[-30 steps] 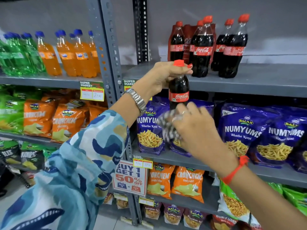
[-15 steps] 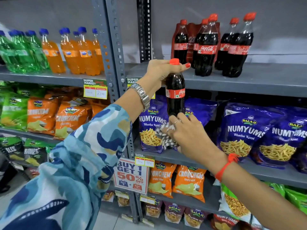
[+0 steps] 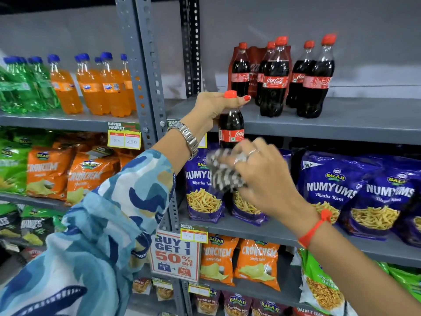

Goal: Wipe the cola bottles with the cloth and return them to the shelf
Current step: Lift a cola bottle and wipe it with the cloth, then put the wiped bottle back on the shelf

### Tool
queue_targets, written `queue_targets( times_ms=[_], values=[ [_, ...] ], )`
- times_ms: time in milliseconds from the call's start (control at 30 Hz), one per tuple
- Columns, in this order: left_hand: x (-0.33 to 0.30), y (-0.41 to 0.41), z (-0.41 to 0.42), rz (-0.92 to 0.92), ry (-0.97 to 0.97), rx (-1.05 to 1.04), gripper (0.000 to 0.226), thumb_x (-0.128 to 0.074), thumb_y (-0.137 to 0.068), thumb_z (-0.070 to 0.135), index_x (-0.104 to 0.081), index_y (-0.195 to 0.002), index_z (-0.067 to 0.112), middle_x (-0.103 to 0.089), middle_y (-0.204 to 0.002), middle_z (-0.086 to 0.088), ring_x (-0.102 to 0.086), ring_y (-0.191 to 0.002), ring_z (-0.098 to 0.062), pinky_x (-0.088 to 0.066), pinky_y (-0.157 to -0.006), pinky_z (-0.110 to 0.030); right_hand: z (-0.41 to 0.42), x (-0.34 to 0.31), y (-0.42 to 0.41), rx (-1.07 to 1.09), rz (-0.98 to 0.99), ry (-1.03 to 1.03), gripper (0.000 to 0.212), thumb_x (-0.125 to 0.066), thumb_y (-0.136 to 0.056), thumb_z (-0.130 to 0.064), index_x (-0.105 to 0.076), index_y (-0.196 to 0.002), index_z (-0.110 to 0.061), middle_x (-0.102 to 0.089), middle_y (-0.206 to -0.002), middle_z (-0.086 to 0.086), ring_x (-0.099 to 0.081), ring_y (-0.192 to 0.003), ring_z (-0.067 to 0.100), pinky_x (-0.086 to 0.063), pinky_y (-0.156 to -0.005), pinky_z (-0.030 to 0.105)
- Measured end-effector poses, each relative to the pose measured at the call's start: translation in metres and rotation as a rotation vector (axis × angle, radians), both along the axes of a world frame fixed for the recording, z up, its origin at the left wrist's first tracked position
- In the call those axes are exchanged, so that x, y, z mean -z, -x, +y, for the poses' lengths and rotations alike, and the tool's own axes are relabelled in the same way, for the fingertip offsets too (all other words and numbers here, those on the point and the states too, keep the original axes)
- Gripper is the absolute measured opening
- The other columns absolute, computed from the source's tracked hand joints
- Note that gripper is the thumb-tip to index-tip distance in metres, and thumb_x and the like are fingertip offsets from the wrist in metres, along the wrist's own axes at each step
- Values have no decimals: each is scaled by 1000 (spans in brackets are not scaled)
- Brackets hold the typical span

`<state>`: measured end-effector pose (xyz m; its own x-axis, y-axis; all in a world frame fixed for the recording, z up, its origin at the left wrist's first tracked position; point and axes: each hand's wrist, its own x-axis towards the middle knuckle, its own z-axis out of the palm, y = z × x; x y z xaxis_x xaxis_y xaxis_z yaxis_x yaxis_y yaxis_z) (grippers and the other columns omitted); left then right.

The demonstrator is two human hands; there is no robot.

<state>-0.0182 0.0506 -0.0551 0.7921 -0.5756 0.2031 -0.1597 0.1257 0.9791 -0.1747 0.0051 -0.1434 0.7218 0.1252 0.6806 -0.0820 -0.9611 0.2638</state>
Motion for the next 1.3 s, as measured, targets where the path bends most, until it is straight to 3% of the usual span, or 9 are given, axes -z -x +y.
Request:
queue_targets(
  times_ms=[67, 167, 300, 433, 533, 600, 733, 1067, 1300],
  values=[
    [-2, -2, -2, -17, 11, 46, 52, -86, -52, 15, -66, -98, 3, -72, -84, -10, -70, -85, -14, -52, -85, -23, -7, -12, -7, 71, -131, -20, 47, -70, -58, -10, -66, -106, -11, -57, -98, 12, -44, -85, 30, -34, -61, 37],
    [-8, 0, -5, -31, -8, 65, 24, -78, -69, 8, -66, -90, 5, -72, -66, 0, -67, -58, 0, -49, -53, -10, -8, -15, -17, 174, -16, 41, 52, -74, -56, -10, -62, -107, -13, -55, -97, 12, -47, -85, 31, -32, -61, 35],
    [-14, -6, -6, -85, -34, 17, 15, -80, -67, 12, -71, -79, 11, -72, -69, 3, -66, -64, -3, -50, -74, -20, -8, -7, -17, 67, 311, -92, 52, -67, -69, -22, -56, -120, -22, -49, -106, 5, -44, -98, 24, -38, -72, 35],
    [-17, -12, -7, -134, -34, 41, 15, -81, -65, 14, -70, -75, 14, -73, -64, 6, -69, -73, -5, -46, -91, -23, -12, -23, -12, -73, -69, -154, 50, -72, -58, -13, -63, -107, -12, -56, -94, 12, -49, -81, 31, -44, -59, 38],
    [-19, -7, -5, -137, -55, 35, 14, -79, -68, 17, -70, -78, 15, -71, -73, 5, -64, -83, -10, -47, -71, -16, -16, -29, -18, 81, -151, -67, 55, -74, -58, -10, -61, -112, -13, -56, -97, 11, -48, -84, 32, -40, -62, 38],
    [-21, -3, -3, -109, -34, 53, 14, -77, -70, 15, -69, -82, 14, -70, -75, 4, -63, -77, -7, -47, -57, -14, -15, -22, -20, 146, -7, 20, 59, -77, -55, -10, -59, -111, -14, -55, -99, 12, -48, -89, 31, -40, -64, 37],
    [-27, -7, -1, -98, 9, 59, 18, -77, -71, 15, -70, -87, 13, -71, -68, 7, -64, -63, -1, -49, -56, -15, -14, -4, -16, 54, 274, -56, 53, -68, -69, -20, -54, -120, -23, -47, -107, 3, -41, -99, 23, -32, -68, 32],
    [-72, -12, -18, -80, 197, 161, 11, -69, -79, 14, -69, -89, 9, -74, -74, 5, -66, -79, -11, -54, -66, -23, -24, -30, -12, -73, 46, -193, 63, -73, -47, -6, -65, -108, -21, -52, -89, 0, -49, -80, 22, -47, -56, 37],
    [-97, -29, -36, -113, 193, 185, 8, -64, -82, 16, -71, -86, 12, -71, -100, -6, -59, -112, -30, -50, -94, -40, -38, -40, -15, -34, 29, -195, 66, -68, -49, -7, -63, -112, -22, -52, -91, -2, -48, -81, 20, -39, -58, 29]
  ],
)
